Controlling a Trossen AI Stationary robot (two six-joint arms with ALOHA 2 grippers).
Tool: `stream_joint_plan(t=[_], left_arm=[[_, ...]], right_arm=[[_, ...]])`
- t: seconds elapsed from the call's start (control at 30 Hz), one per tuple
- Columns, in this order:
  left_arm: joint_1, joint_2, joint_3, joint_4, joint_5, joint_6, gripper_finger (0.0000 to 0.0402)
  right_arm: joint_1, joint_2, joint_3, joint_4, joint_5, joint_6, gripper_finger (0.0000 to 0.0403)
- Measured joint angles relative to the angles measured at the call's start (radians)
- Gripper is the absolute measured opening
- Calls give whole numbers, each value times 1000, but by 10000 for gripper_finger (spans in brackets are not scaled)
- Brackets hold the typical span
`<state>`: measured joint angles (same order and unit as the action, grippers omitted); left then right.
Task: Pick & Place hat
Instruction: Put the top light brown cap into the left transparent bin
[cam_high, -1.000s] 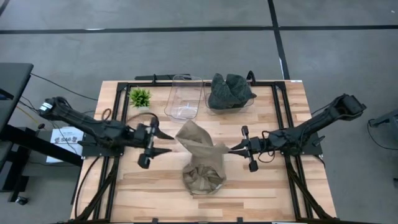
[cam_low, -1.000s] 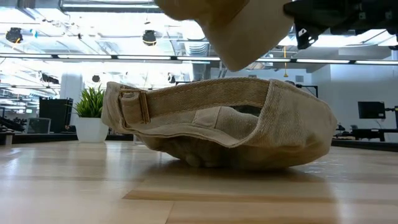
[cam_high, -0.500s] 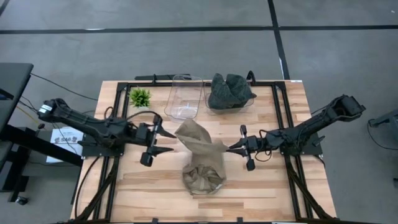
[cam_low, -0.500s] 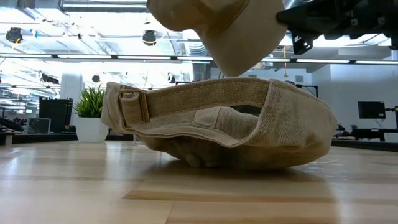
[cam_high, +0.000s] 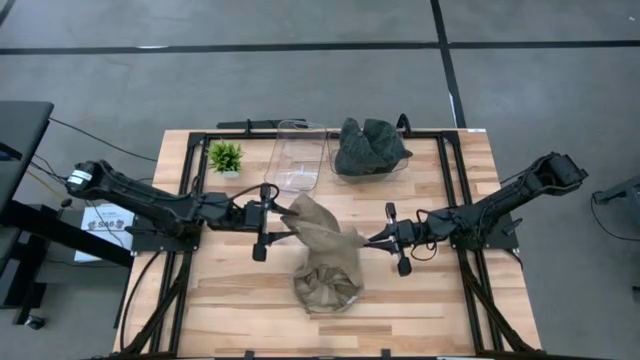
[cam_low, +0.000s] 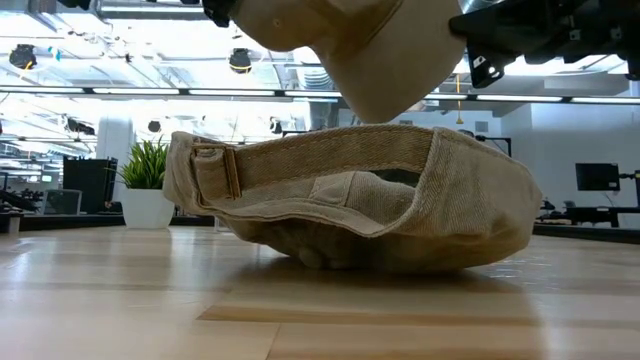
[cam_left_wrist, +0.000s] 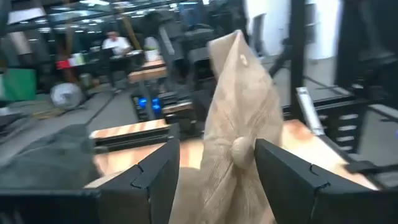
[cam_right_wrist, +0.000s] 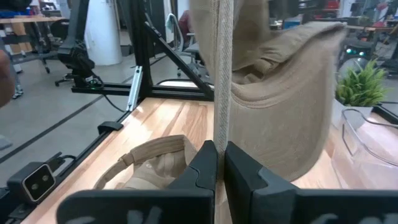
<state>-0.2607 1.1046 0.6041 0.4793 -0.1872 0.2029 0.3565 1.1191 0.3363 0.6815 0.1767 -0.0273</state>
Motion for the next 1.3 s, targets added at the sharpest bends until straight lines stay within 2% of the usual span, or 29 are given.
stream_joint_plan(t=[0.07, 0.33, 0.63, 0.8, 0.9, 1.13, 1.3], left_arm=[[0, 0, 0, 0, -29, 3, 205], [24, 11, 0, 0, -38, -7, 205], [24, 93, 0, 1, 18, -62, 205], [23, 98, 0, 36, 23, -88, 205], [19, 98, 0, 82, 63, -92, 201], [20, 97, 0, 127, 87, -137, 173], [19, 97, 0, 128, 87, -141, 126]], right_arm=[[0, 0, 0, 0, -2, 0, 3], [0, 0, 0, 0, -1, 0, 3], [0, 0, 1, -1, -2, -1, 4], [0, 0, 1, -1, -1, -2, 4], [0, 0, 1, -1, -1, -2, 4], [0, 0, 1, -2, -14, -1, 4], [0, 0, 1, -2, -14, -1, 4]])
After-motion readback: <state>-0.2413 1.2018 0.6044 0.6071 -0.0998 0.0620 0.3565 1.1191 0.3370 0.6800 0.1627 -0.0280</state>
